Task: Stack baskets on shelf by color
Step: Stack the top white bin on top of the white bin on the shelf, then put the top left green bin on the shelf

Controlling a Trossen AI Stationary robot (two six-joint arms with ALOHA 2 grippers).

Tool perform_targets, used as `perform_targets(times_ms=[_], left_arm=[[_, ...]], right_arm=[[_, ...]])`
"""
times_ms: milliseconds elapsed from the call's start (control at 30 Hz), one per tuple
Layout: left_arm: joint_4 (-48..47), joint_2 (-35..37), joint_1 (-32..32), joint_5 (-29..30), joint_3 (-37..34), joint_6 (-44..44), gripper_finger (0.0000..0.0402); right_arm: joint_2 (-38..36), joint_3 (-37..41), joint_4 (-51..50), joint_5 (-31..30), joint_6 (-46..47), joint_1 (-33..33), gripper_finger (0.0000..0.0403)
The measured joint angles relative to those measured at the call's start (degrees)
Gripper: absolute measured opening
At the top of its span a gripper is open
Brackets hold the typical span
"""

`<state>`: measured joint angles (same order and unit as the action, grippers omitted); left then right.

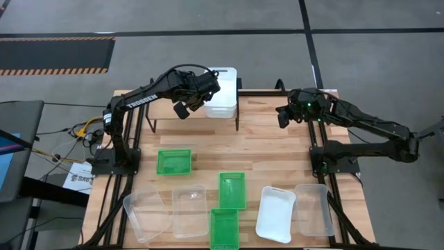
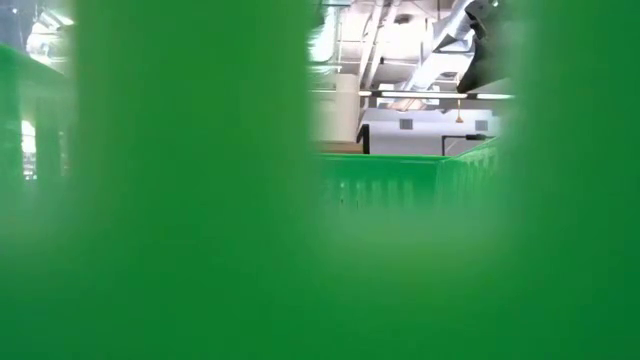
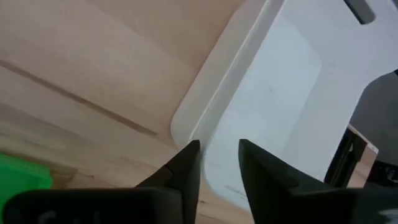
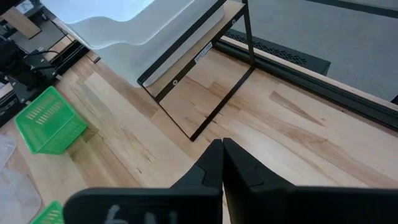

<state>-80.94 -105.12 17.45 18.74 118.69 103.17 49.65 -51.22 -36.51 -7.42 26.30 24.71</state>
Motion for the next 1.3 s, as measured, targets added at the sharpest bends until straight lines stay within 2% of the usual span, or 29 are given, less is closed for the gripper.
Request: perform_targets(times_ms=[167, 333, 433, 600, 667, 767, 1000, 1167, 1300], left_arm=[[0.5, 0.0, 0.0, 0.6, 0.0, -0.2, 0.0119], [1.3, 0.1, 0.0, -0.4, 1.7, -5.0, 0.0122], [0.3, 0.2, 0.0, 0.1, 4.2, -10.6, 0.0122], [-5.7, 0.5, -0.6, 9.0, 8.5, -25.7, 0.0122], [-7.0, 0.5, -1.2, 10.0, 8.4, -32.7, 0.0122], [-9.1, 0.4, -2.3, 7.9, 7.6, -40.8, 0.0115], [-8.8, 0.2, -5.3, 5.8, 0.6, -42.9, 0.0087], [-9.2, 0.0, -8.7, 4.0, -3.0, -48.6, 0.0056], [-9.1, 0.2, -11.8, 0.8, -3.2, -58.6, 0.0025]], right_arm=[[0.0, 0.0, 0.0, 0.0, 0.0, 0.0, 0.0024], [0.0, 0.0, 0.0, 0.0, -0.8, 0.0, 0.0021], [0.0, 0.0, 0.0, 0.0, -0.9, 0.0, 0.0019], [0.0, 0.0, 0.0, 0.0, -0.9, 0.0, 0.002], [0.0, 0.0, 0.0, 0.0, -0.9, 0.0, 0.0022], [0.0, 0.0, 0.0, 0.0, -0.8, 0.0, 0.0023], [0.0, 0.0, 0.0, 0.0, -0.8, 0.0, 0.0023], [0.3, 0.0, -2.5, 1.0, -0.8, 0.0, 0.0023], [0.6, 0.0, -5.3, 1.3, -0.8, 0.0, 0.0024]])
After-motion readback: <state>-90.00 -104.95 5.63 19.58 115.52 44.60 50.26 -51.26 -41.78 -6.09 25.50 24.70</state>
